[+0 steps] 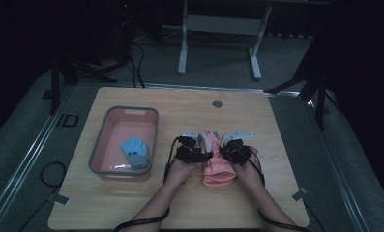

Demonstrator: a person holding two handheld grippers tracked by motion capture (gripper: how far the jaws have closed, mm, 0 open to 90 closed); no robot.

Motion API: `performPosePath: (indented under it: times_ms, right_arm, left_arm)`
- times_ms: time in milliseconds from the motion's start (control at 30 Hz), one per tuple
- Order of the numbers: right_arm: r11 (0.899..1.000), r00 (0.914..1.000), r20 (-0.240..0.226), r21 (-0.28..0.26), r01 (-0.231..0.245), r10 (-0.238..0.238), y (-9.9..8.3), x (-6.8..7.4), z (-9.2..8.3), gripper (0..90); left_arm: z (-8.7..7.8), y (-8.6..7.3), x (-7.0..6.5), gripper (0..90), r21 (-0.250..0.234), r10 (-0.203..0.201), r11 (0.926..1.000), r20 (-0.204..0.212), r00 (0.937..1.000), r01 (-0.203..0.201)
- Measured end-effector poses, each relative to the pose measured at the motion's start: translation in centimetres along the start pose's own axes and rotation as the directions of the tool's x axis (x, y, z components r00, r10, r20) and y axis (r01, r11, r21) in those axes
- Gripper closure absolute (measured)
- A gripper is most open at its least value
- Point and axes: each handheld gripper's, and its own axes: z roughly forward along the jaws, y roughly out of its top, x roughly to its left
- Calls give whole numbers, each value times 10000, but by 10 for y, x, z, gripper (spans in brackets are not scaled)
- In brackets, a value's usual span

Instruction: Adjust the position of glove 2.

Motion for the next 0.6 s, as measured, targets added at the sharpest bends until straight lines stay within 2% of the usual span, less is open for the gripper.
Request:
performPosePath:
  times_ms: [67, 133, 233, 267, 333, 467, 500, 600]
  right_arm:
    - [9999, 9999, -77, -46, -142, 142, -1, -2, 0, 785]
    - [9998, 9998, -57, -57, -206, 206, -1, -2, 0, 788]
    - [9996, 9998, 51, -205, -201, 203, -2, 1, -1, 794]
    - [9994, 9998, 61, -277, -187, 189, -3, 1, -2, 795]
    - [9986, 9994, -10, -402, -346, 346, -4, 1, -4, 797]
    - [9980, 9990, -156, -460, -433, 427, -3, 0, -9, 798]
    - [9972, 9983, -300, -543, -509, 493, 0, -1, -14, 799]
    - [9972, 9991, -235, -651, -375, 360, 5, 0, -22, 801]
  left_arm:
    - [0, 0, 2, 456, -16, -46, 10000, 219, 9997, 47]
    - [-1, -1, 1, 577, -142, 138, 9998, 209, 9997, -135]
    - [-5, -1, -4, 675, -246, 561, 9981, -34, 9984, -562]
    - [-6, -1, -6, 686, -281, 694, 9972, -118, 9975, -697]
    - [-8, 0, -6, 705, -278, 583, 9979, -12, 9983, -583]
    - [-13, 3, -10, 716, -262, 688, 9973, 69, 9976, -686]
    - [-19, 8, -15, 717, -326, 854, 9958, 71, 9963, -852]
    - [-26, 14, -20, 717, -308, 1182, 9925, -9, 9930, -1182]
